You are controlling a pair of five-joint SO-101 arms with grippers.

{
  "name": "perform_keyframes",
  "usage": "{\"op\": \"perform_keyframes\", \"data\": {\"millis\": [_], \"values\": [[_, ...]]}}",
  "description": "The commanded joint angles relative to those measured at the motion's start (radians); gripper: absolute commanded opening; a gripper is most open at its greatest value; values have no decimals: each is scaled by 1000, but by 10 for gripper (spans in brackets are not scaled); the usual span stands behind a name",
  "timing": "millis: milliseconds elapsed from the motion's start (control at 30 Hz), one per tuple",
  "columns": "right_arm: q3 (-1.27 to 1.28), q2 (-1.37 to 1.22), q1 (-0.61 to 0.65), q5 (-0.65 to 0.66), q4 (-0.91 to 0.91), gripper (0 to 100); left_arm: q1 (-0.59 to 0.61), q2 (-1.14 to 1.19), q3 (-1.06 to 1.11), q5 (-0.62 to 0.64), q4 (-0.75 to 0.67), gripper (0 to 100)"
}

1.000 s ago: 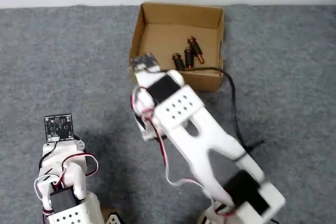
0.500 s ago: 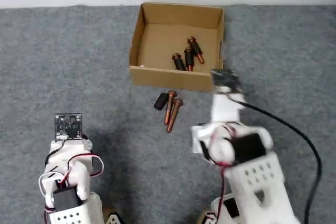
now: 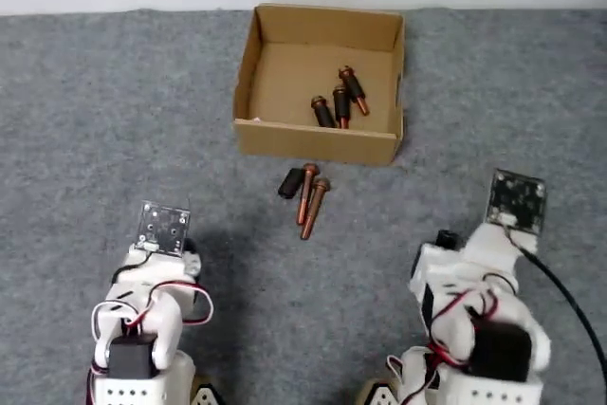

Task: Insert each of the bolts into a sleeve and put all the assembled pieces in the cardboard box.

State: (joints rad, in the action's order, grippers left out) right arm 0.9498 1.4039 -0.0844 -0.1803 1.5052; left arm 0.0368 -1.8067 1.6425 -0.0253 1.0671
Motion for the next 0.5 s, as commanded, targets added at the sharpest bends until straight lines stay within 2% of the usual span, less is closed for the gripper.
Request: {"op": "perform_keyframes", "data": {"millis": [0,133,200,333,467], "values": [[46,74,-35,-5,21,8,-103,-5,-124,160,-26,6],[115,183,-35,-106,18,8,-195,6,-185,206,-25,5],[146,237,-35,-110,-4,8,-215,63,-219,207,-29,5],[167,332,-35,-95,-10,8,-247,302,-352,207,-54,5],[170,360,-36,-101,-10,8,-305,611,-526,207,-141,5]]}}
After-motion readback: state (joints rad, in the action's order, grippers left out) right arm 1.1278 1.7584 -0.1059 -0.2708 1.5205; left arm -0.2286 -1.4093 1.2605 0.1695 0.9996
